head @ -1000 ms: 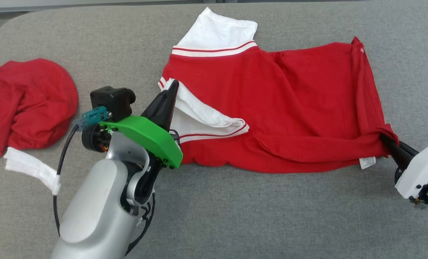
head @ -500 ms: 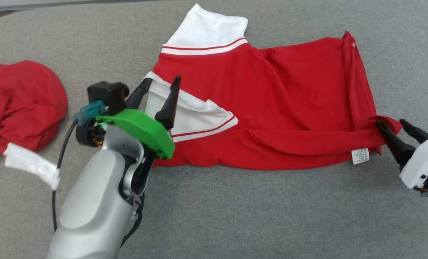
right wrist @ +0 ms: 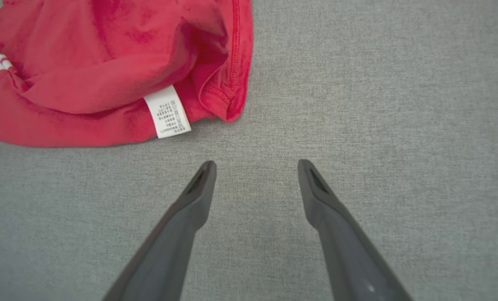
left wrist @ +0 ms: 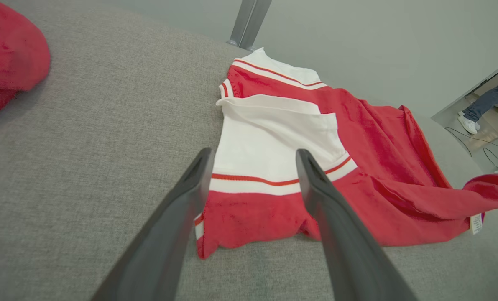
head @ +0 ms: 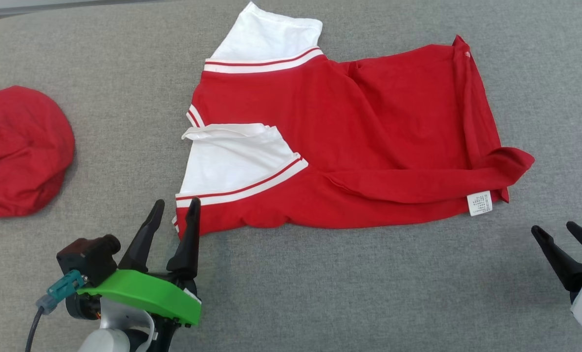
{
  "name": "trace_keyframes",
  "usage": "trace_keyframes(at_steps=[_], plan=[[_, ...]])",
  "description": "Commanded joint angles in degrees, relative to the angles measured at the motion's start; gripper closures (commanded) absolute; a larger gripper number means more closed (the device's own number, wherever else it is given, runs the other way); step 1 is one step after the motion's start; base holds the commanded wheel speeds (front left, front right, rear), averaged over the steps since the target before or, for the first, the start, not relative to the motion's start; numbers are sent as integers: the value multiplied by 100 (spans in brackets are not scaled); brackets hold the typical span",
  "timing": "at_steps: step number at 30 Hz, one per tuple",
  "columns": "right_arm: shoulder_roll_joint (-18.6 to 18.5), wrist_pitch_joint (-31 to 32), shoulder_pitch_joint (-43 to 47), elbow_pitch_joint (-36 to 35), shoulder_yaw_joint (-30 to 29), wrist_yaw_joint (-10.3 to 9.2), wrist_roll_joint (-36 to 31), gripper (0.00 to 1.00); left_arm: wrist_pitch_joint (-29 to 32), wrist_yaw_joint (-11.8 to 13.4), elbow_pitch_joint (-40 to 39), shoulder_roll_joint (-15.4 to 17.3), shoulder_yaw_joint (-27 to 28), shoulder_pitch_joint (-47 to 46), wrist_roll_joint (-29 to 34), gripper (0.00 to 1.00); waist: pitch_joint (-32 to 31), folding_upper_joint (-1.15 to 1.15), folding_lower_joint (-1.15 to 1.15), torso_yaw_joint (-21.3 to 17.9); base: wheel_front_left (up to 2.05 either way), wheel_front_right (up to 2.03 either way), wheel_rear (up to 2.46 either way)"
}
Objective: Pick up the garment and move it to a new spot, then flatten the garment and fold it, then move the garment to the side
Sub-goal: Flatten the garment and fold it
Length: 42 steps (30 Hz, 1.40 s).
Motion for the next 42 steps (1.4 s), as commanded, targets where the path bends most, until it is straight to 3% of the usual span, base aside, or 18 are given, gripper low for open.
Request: trace_keyframes(at_steps=[1,14,28,29,30,31,32,34,37,42], plan=[[9,-83,-92,54,70,2,-11,0,61,-8,-43,-6,-10,66,-92,0,54,0,0,0,0,0,0],[-408,-573,-1485,927,1330,1,-435,0,646,-13,540,-15,-176,-133,-381,0,315,0,0,89,0,0,0],[-502,-631,-1872,1480,1739,1,-169,0,641,-264,1016,-179,-353,-456,-485,0,384,0,0,224,0,0,0],[-514,-625,-1874,1477,1774,2,-128,0,646,-278,1053,-192,-361,-480,-500,6,389,0,0,224,0,0,0],[-519,-618,-1881,1498,1785,2,-70,4,651,-301,1098,-208,-362,-505,-527,60,397,0,0,218,0,0,0],[-528,-621,-1886,1503,1811,2,-34,39,648,-333,1125,-225,-365,-521,-537,93,401,0,0,215,0,0,0],[-543,-602,-1879,1511,1869,2,24,76,636,-364,1158,-238,-370,-538,-551,100,398,0,0,214,0,0,0],[-623,-606,-1848,1505,1970,2,125,100,617,-415,1225,-232,-367,-566,-574,100,375,0,0,212,0,0,0],[-808,-604,-1716,1356,2159,2,423,100,606,-458,1254,-191,-326,-599,-625,100,286,0,0,216,0,0,0],[-1428,-636,-1432,950,2382,1,1040,100,671,-475,1039,-29,-233,-381,-747,100,87,0,0,186,0,0,0]])
